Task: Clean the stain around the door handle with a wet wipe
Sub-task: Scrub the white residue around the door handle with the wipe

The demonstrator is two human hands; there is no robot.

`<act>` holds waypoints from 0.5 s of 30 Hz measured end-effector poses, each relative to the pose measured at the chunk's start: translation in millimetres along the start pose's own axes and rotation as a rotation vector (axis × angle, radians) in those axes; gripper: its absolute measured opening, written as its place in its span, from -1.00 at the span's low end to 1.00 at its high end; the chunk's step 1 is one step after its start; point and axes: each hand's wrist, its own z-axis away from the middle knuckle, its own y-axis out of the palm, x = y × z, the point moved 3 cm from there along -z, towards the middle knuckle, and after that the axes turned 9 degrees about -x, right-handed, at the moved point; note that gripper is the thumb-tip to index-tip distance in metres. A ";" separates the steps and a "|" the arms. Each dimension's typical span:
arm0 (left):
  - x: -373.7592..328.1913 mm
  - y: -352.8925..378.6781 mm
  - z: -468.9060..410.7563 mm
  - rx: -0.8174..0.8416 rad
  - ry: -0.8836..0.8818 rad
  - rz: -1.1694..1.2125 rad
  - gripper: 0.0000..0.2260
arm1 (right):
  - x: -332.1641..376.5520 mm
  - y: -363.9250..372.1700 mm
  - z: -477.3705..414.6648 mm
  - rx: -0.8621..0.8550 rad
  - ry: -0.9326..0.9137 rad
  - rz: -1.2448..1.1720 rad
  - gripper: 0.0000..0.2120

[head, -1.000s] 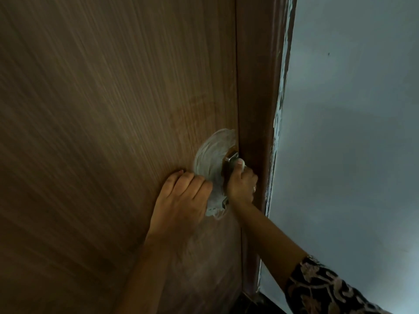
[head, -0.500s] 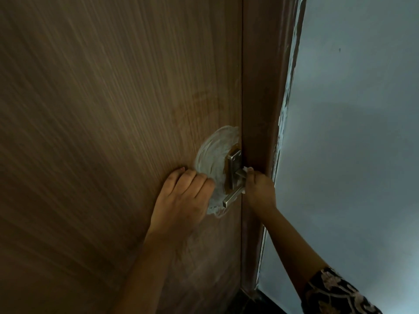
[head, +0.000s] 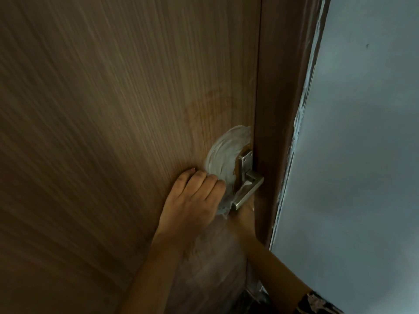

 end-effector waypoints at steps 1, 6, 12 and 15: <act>0.1 -0.1 0.0 -0.001 0.000 -0.001 -0.88 | -5.6 6.9 1.2 0.024 -0.007 0.095 -0.53; 0.2 0.0 -0.4 0.022 0.003 -0.006 -0.86 | 0.5 -2.1 -15.6 0.092 -0.023 0.120 -0.50; -0.3 -1.9 -2.2 0.034 -0.016 -0.005 -0.86 | 0.0 -26.8 -17.5 -0.032 -0.074 0.186 -0.84; 0.6 -2.2 -2.8 0.035 -0.022 0.004 -0.86 | -2.1 -51.5 -16.9 -0.068 0.038 -0.040 -0.79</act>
